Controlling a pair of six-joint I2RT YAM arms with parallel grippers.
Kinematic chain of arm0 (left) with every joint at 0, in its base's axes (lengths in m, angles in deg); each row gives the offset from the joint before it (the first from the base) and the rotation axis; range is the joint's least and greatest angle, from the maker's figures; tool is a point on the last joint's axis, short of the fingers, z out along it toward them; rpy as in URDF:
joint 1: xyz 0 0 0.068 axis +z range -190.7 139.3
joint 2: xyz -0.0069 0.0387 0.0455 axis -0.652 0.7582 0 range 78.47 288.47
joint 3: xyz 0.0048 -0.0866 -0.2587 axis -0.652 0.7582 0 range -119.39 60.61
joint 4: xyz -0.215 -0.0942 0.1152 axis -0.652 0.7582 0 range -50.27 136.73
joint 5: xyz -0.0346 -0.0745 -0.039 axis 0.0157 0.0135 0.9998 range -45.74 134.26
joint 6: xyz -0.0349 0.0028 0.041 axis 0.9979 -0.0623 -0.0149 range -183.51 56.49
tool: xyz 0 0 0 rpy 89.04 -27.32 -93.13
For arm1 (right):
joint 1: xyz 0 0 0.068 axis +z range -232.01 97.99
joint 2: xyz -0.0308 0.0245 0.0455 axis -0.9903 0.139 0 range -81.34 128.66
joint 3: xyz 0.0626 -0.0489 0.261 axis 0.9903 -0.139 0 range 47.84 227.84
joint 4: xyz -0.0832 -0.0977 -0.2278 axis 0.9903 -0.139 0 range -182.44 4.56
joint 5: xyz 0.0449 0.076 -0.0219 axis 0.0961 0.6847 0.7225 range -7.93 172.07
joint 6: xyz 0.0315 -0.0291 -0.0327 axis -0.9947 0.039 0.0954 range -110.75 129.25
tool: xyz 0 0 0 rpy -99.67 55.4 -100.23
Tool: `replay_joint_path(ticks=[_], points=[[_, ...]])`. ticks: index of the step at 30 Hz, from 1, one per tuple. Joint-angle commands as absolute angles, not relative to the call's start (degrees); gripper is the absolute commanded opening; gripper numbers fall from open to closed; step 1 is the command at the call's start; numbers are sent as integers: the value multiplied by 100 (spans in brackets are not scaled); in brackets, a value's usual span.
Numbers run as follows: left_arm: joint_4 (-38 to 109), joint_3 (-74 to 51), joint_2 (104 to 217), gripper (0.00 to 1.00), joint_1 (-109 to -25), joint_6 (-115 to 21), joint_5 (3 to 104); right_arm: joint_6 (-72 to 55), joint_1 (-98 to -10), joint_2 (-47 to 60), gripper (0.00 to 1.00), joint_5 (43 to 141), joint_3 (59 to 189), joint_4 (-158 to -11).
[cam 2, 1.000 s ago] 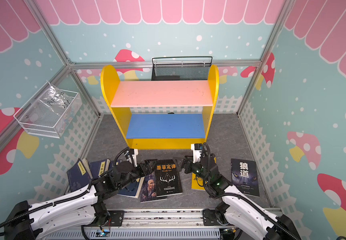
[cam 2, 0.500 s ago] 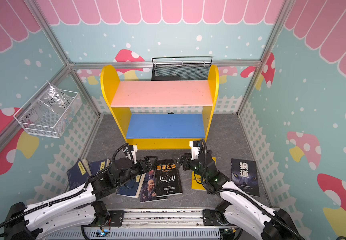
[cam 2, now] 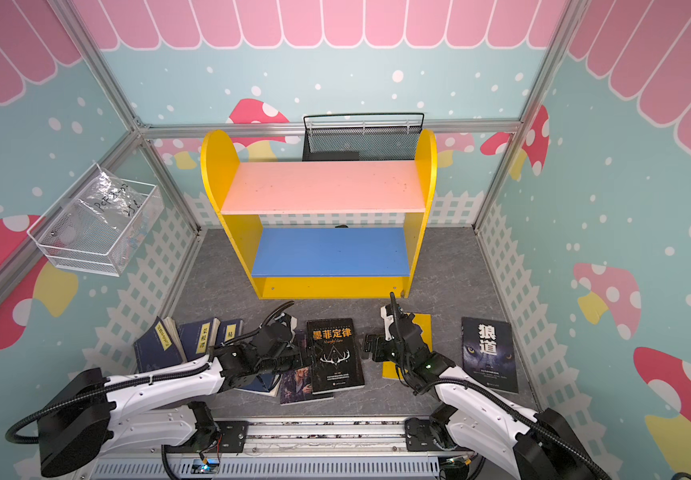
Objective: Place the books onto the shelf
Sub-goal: 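Lower both grippers onto the black Murphy's Law book from either side, then lift the black book upright by its spine with left gripper while right pushes cover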
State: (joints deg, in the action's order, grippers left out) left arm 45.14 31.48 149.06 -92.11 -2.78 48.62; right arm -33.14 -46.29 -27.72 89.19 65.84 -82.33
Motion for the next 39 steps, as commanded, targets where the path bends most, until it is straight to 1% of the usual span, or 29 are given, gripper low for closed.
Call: replay_joint_path(ticks=[1,4,7,11,15,17,21,23,26,29,30,35,37,39], points=[[3691,3218,15293,97,-9202,-9,5389,-3052,-4573,-2817,99,9408,6445,-7986],[3488,3064,15699,92,-9202,-31,5623,-3135,-4562,-2650,97,9534,6207,-7743],[3146,3085,15933,89,-9220,26,5641,-3171,-4549,-2380,98,9770,5777,-6988],[2941,2951,16140,87,-9202,-45,5604,-3334,-4545,-1516,98,9980,5379,-5866],[2600,2898,16283,83,-9198,-4,5574,-3218,-4545,-513,90,10427,5660,-5581],[2381,2870,16373,78,-9200,9,5624,-3163,-4535,-98,86,10647,5818,-5468],[1948,2895,16426,66,-9194,85,5659,-3110,-4527,419,86,10901,6033,-5336],[1839,2931,16363,60,-9194,98,5619,-3097,-4522,399,86,10897,6051,-5350],[2061,2937,16216,54,-9189,89,5428,-3160,-4512,173,86,10766,5994,-5408],[2328,2911,16099,41,-9185,79,5270,-3269,-4514,-135,86,10669,5958,-5466],[2474,2898,16048,37,-9186,67,5210,-3319,-4518,-251,87,10636,5953,-5457],[3150,2774,15613,25,-9191,-150,4870,-3542,-4511,-714,89,10398,5971,-5455],[3378,2723,15374,22,-9185,-278,4733,-3615,-4518,-850,90,10320,5986,-5468],[3760,2573,15178,14,-9185,-425,4561,-3677,-4517,-963,90,10291,6026,-5476]])
